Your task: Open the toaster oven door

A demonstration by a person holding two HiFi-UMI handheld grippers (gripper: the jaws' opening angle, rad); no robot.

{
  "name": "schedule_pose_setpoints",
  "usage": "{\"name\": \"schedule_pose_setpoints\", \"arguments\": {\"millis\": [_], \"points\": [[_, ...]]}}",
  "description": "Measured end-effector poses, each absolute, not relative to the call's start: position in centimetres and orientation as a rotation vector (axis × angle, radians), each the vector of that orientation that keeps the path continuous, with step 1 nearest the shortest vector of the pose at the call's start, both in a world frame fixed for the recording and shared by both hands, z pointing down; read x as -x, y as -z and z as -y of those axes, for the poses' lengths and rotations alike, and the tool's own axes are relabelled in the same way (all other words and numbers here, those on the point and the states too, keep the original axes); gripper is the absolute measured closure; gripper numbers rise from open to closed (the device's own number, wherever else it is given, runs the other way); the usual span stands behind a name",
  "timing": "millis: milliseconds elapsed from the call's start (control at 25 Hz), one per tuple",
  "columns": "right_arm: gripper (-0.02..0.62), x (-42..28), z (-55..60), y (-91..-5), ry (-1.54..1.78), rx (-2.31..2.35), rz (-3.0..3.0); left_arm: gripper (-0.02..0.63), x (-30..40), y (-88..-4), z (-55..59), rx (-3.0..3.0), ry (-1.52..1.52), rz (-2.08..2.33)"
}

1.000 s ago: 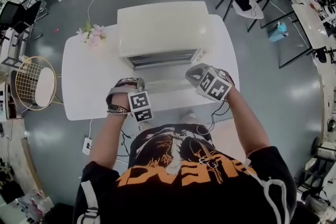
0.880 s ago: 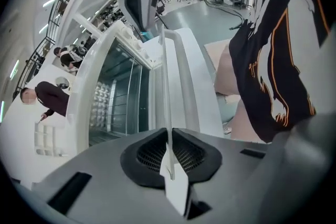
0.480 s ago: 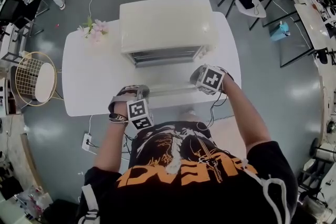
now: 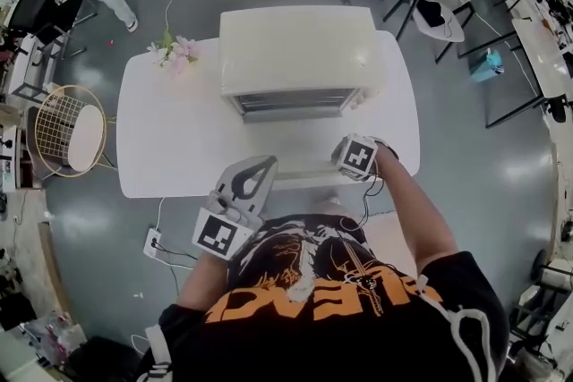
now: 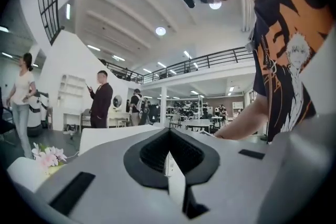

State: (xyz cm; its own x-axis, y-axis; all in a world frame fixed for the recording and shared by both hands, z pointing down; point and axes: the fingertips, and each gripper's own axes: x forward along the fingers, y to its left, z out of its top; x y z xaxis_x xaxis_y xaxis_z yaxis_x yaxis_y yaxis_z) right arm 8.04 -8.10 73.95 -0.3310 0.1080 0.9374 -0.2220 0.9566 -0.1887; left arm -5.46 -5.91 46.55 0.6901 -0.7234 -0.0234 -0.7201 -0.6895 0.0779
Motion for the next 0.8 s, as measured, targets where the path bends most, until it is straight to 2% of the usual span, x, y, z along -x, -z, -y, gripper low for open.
{"name": "schedule_pose_setpoints", "arguments": {"millis": [200, 600, 800], "points": [[0.581, -6.5, 6.4, -76.3, -0.401, -0.051, 1.893, 0.584, 6.4, -45.2, 5.7, -2.811, 0.095, 1.293], [0.581, -7.8, 3.8, -80.0, -0.446, -0.092, 1.852, 0.584, 6.9, -44.5, 4.9, -2.760, 0.120, 1.323], [0.581, -8.7, 4.8, -81.7, -0.347, -0.149, 1.806, 0.584, 6.2, -44.2, 5.1, -2.785, 0.113, 1.301]]}}
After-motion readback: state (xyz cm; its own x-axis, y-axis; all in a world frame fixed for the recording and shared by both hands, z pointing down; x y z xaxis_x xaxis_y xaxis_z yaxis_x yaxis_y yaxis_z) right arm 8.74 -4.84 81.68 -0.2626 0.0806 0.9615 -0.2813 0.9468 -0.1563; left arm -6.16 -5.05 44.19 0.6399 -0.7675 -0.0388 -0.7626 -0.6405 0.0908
